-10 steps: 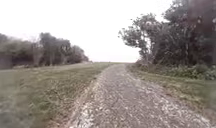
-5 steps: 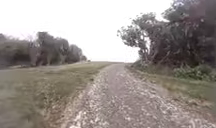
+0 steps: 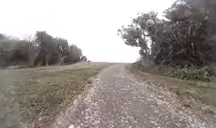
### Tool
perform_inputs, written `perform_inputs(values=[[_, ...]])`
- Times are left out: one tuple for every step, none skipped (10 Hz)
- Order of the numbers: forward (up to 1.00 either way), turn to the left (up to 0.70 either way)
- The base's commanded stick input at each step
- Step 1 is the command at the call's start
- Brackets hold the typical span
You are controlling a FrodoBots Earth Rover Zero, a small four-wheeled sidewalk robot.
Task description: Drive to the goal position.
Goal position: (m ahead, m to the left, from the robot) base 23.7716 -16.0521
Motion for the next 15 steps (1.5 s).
perform_inputs(values=[[0.6,0.0],[0.6,0.0],[0.6,0.0],[0.6,0.0],[0.6,0.0],[0.6,0.0],[0.6,0.0],[0.6,0.0],[0.6,0.0],[0.6,0.0],[0.6,0.0],[0.6,-0.04],[0.6,-0.12],[0.6,-0.14],[0.6,-0.15]])
